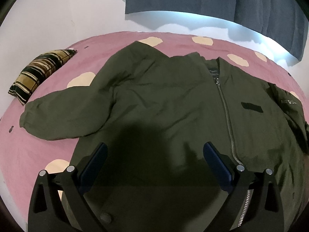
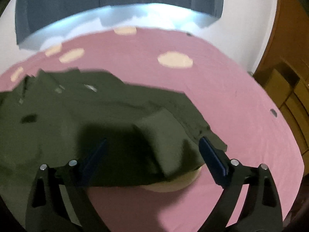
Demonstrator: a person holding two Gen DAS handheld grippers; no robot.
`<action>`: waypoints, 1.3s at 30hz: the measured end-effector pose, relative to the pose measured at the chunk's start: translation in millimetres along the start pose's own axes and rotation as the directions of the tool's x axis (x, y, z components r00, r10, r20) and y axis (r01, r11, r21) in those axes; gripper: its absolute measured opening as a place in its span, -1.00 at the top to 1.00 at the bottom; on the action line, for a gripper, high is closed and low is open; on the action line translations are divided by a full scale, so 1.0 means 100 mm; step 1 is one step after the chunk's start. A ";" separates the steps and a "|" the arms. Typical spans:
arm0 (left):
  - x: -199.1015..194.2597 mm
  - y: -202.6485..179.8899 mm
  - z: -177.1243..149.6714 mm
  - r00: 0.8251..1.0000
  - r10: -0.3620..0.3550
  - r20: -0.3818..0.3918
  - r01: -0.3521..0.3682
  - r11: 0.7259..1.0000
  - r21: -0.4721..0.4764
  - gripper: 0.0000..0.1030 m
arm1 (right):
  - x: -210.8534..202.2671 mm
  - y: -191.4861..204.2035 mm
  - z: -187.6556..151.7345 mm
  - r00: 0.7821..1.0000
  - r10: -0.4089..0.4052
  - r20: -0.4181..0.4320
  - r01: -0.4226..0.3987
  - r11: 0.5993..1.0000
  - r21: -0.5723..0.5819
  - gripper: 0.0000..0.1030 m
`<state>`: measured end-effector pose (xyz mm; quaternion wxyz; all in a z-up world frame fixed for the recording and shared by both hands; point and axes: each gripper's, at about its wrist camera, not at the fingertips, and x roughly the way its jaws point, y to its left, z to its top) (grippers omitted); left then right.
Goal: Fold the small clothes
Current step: 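Grasp the jacket sleeve cuff with the right gripper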
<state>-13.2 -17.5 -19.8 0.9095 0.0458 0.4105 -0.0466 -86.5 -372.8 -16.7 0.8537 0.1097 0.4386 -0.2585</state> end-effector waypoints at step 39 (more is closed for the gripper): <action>0.03 -0.04 0.02 0.998 0.060 -0.022 -0.060 0.998 0.020 -0.91 | 0.67 -2.56 -0.29 0.839 0.525 0.143 -0.465 0.555 0.689 0.22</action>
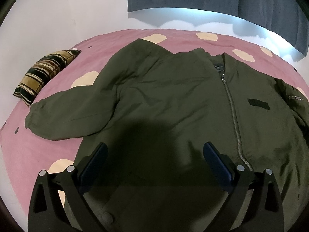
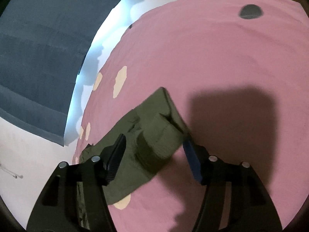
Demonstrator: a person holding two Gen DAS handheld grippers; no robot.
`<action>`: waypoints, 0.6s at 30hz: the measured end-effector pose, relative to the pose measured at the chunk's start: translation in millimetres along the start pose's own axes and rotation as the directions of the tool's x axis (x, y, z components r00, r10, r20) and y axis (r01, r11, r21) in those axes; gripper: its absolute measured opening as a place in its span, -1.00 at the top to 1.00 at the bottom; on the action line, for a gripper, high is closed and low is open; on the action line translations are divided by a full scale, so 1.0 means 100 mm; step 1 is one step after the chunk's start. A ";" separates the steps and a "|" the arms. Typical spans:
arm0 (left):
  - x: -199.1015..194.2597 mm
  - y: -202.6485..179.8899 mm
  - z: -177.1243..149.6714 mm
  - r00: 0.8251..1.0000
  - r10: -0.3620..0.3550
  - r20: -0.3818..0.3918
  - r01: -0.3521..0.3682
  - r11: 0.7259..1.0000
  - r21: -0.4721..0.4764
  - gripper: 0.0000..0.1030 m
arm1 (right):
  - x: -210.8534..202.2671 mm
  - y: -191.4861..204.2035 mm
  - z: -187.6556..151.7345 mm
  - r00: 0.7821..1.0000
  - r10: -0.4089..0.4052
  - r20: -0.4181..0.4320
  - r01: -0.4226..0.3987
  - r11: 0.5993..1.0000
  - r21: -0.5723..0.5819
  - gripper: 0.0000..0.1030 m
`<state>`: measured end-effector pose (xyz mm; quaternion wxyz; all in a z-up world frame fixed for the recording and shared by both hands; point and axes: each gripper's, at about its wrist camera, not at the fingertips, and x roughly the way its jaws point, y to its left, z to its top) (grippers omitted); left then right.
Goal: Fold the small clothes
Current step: 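Grasp the jacket sleeve cuff with the right gripper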
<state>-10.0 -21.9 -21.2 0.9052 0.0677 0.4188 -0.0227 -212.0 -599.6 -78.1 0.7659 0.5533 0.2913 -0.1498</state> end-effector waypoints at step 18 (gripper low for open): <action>0.03 0.06 -0.02 1.000 0.007 -0.006 -0.007 1.000 0.007 -0.91 | -0.40 -0.27 0.09 0.951 -0.252 0.176 0.253 0.967 0.017 0.72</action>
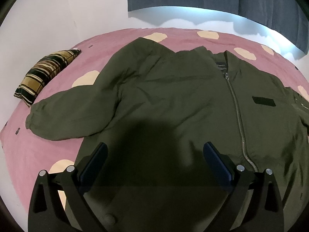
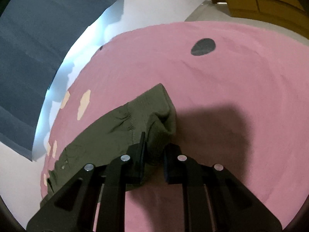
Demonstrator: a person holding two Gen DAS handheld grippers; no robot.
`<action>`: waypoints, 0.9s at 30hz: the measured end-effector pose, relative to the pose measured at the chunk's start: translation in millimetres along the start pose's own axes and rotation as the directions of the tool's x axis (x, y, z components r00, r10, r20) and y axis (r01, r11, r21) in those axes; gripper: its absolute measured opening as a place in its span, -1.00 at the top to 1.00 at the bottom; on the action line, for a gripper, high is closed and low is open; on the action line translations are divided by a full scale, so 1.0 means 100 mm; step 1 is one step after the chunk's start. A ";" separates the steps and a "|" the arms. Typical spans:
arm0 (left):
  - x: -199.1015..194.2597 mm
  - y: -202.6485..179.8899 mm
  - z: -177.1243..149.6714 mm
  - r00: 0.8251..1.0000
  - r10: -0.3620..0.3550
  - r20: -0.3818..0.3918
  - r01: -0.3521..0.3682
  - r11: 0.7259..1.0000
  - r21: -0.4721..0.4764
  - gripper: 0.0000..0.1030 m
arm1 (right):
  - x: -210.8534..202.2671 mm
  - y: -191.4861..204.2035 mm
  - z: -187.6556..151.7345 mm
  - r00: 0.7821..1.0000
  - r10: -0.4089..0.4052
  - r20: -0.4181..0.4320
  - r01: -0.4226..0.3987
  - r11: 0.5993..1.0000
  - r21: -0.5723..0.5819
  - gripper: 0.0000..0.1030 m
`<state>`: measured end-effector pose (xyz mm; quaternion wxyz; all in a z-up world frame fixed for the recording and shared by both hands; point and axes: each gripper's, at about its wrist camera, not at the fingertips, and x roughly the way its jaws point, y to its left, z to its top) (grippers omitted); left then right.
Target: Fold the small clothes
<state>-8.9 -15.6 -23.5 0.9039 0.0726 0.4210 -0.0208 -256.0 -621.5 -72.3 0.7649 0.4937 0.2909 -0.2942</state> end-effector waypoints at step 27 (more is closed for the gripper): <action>0.19 2.72 -0.15 0.999 0.053 -0.001 -0.049 0.921 -0.386 -0.91 | -0.14 1.92 -1.39 0.989 0.107 -0.103 -0.138 0.915 -0.378 -0.31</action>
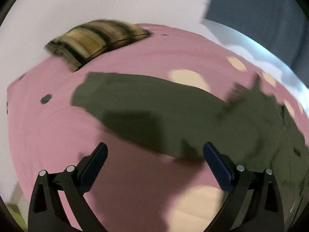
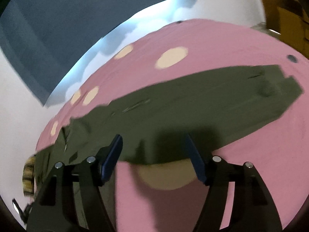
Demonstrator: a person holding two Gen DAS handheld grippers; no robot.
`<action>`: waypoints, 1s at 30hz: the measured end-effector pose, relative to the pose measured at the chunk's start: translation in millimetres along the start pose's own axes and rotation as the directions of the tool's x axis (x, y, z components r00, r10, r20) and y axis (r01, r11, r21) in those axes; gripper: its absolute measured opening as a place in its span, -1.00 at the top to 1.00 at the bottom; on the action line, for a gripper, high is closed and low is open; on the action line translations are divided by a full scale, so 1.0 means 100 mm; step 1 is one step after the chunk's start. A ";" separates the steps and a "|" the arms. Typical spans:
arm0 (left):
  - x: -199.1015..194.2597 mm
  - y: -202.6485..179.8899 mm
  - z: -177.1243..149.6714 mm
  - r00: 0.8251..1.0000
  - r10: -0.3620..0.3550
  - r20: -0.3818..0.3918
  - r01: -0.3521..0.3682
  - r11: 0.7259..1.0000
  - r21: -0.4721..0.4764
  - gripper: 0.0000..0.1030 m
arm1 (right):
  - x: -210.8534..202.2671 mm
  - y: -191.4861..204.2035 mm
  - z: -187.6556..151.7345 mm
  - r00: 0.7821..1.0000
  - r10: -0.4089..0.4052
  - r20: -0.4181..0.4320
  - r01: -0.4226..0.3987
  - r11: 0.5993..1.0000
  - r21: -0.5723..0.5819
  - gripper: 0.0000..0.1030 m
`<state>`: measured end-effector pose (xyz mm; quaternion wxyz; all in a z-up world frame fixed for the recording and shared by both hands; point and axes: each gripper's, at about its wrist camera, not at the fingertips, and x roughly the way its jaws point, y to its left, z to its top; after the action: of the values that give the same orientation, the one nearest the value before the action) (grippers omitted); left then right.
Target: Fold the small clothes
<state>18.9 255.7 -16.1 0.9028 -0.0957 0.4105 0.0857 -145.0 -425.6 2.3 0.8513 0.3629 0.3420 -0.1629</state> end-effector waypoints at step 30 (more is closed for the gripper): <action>0.64 1.21 0.61 0.983 -0.186 -0.005 0.171 0.914 -0.368 0.47 | 0.41 0.91 -0.56 0.991 0.070 -0.113 -0.083 0.990 -0.110 -0.39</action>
<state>76.1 392.6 -37.9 0.8648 -0.3007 0.3949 0.0758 -94.0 -323.3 -8.6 0.8564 0.3346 0.3827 -0.0901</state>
